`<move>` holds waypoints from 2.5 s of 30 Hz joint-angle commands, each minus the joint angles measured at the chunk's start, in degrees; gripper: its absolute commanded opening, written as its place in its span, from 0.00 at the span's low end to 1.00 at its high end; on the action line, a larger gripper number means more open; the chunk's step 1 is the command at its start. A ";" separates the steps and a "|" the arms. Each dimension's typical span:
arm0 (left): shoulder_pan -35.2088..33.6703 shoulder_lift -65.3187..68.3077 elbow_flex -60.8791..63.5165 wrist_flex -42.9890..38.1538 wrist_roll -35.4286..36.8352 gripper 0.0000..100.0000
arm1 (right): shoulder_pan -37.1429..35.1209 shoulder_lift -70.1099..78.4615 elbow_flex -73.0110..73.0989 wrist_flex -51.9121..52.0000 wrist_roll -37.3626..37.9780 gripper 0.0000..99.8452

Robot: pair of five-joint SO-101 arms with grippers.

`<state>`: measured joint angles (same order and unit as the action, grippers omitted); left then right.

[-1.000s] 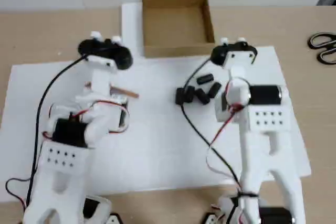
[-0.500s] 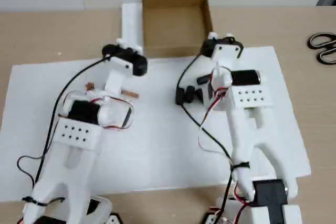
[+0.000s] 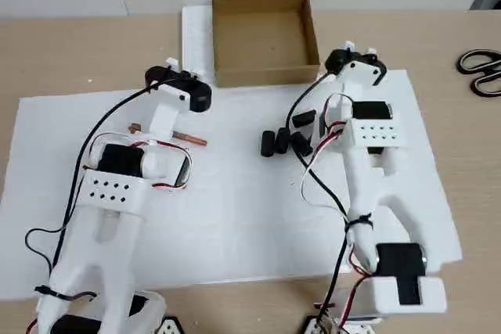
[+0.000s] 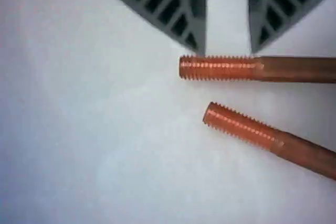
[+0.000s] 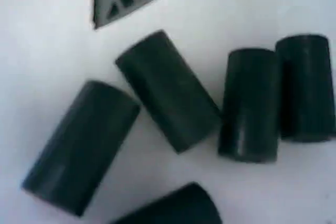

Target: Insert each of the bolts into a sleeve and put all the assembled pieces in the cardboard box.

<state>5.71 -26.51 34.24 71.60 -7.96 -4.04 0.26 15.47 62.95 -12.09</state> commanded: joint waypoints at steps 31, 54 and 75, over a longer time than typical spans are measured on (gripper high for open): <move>-0.09 -0.18 0.57 -2.11 0.09 0.06 | -2.68 21.85 -27.87 5.14 -9.32 0.15; -0.18 -0.18 0.66 -2.11 0.09 0.06 | -1.98 32.22 -34.11 5.05 -10.37 0.13; -0.26 -0.53 5.85 -6.59 -0.18 0.06 | -0.66 36.09 -34.11 3.47 -9.32 0.12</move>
<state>5.71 -26.51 40.75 66.51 -7.96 -5.10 35.43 -17.85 68.13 -22.20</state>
